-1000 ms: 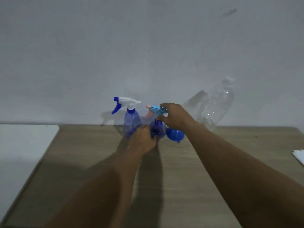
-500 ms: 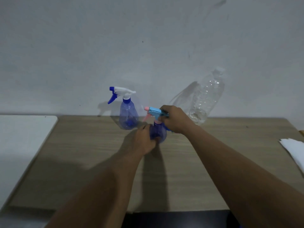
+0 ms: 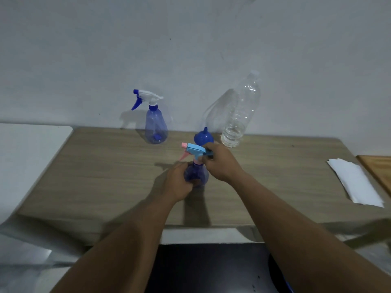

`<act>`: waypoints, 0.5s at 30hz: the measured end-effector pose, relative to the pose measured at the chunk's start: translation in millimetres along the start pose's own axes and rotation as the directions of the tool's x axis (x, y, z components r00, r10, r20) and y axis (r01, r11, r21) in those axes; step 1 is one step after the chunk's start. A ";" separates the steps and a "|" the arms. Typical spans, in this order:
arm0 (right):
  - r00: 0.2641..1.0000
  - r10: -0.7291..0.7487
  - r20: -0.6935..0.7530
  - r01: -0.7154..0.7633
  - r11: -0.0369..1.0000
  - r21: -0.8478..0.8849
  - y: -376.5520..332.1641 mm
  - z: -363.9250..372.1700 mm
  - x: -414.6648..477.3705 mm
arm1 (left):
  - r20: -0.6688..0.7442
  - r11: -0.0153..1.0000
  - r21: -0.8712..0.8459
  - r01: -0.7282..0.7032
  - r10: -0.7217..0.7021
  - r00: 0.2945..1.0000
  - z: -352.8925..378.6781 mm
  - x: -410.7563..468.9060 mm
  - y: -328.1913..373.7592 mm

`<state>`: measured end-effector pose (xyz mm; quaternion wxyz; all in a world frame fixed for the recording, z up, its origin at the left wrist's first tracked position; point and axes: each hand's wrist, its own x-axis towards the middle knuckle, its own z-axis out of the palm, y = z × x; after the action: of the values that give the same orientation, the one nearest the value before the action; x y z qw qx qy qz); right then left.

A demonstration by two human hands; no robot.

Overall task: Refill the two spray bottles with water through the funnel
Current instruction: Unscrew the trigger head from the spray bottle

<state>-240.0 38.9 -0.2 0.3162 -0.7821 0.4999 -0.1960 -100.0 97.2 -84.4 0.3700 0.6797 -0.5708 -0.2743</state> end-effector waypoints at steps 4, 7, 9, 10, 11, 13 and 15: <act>0.987 0.092 -0.134 -0.058 0.969 0.239 9.3 22.6 -10.3 | 0.007 0.997 -0.070 0.033 -0.033 0.999 3.8 -7.5 -7.0; 0.949 0.215 -0.232 -0.109 0.911 0.398 11.4 41.2 -15.8 | 0.018 0.998 -0.055 0.005 -0.004 1.000 3.3 -3.7 -14.6; 0.926 0.252 -0.280 -0.099 0.880 0.464 10.0 52.0 -17.9 | 0.039 0.998 -0.056 0.000 0.003 0.999 0.8 -3.4 -16.7; 0.919 0.257 -0.298 -0.087 0.871 0.483 9.3 55.1 -17.3 | 0.049 0.998 -0.058 -0.007 0.010 0.999 0.5 -2.4 -18.6; 0.915 0.259 -0.309 -0.079 0.866 0.494 9.1 57.8 -17.2 | 0.058 0.998 -0.054 -0.014 0.017 0.998 0.0 -1.7 -20.2; 0.911 0.255 -0.324 -0.058 0.858 0.511 8.5 61.3 -19.0 | 0.071 0.999 -0.048 -0.019 0.023 0.997 -0.2 -1.0 -22.0; 0.909 0.236 -0.343 -0.026 0.854 0.520 8.9 62.7 -21.8 | 0.076 0.999 -0.050 -0.015 0.019 0.997 0.9 -1.0 -22.8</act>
<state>-216.1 74.7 -51.5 0.4148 -0.5795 0.5375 -0.4508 -87.8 99.6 -103.5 0.3669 0.6546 -0.5833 -0.3109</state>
